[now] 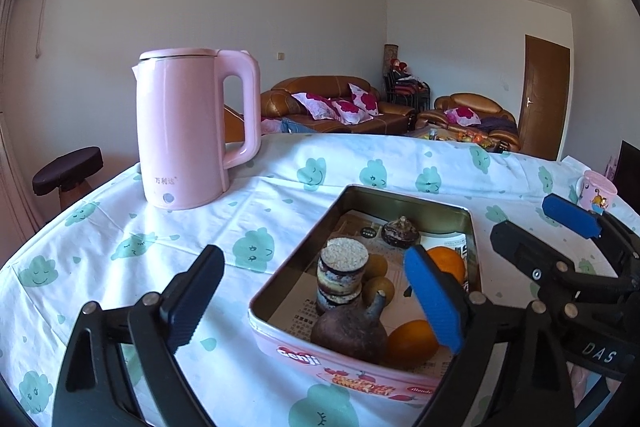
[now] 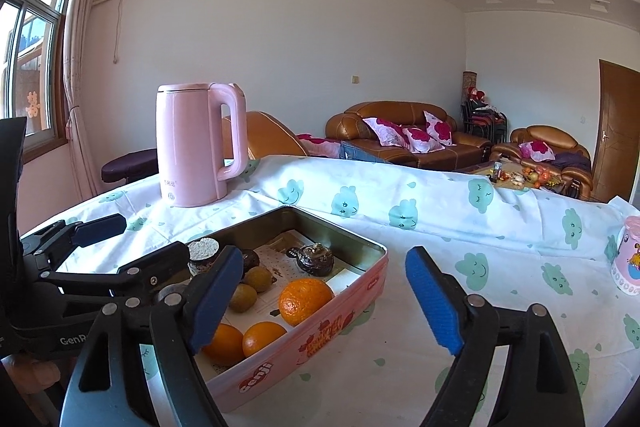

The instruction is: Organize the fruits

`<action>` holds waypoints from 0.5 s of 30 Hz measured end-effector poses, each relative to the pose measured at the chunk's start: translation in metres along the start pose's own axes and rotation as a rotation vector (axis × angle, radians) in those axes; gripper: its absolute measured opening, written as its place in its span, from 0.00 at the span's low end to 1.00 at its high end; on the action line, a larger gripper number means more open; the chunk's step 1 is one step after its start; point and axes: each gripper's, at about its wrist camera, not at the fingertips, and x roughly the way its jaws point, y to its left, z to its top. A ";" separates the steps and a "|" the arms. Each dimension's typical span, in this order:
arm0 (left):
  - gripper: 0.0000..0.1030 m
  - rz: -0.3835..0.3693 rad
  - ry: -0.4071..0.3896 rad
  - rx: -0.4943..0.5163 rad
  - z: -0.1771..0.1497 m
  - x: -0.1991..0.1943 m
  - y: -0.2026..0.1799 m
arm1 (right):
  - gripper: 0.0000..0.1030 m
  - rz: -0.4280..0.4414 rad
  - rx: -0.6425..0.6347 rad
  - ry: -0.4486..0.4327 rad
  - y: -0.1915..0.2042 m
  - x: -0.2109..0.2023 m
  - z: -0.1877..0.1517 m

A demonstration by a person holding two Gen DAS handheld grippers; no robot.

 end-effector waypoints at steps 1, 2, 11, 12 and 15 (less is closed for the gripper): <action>0.91 0.002 -0.003 0.001 0.000 -0.001 0.000 | 0.83 -0.001 0.000 -0.001 0.000 0.000 0.000; 0.92 0.004 -0.006 0.002 0.000 -0.002 -0.001 | 0.83 -0.002 0.001 -0.002 0.000 -0.001 0.000; 0.97 0.006 -0.008 -0.006 -0.001 -0.002 0.001 | 0.86 -0.011 0.018 -0.007 -0.004 -0.002 -0.001; 0.98 0.004 -0.006 -0.008 -0.001 -0.002 0.001 | 0.87 -0.012 0.018 -0.009 -0.004 -0.003 -0.001; 1.00 0.004 -0.005 -0.010 -0.001 -0.002 0.001 | 0.87 -0.013 0.017 -0.013 -0.004 -0.004 -0.001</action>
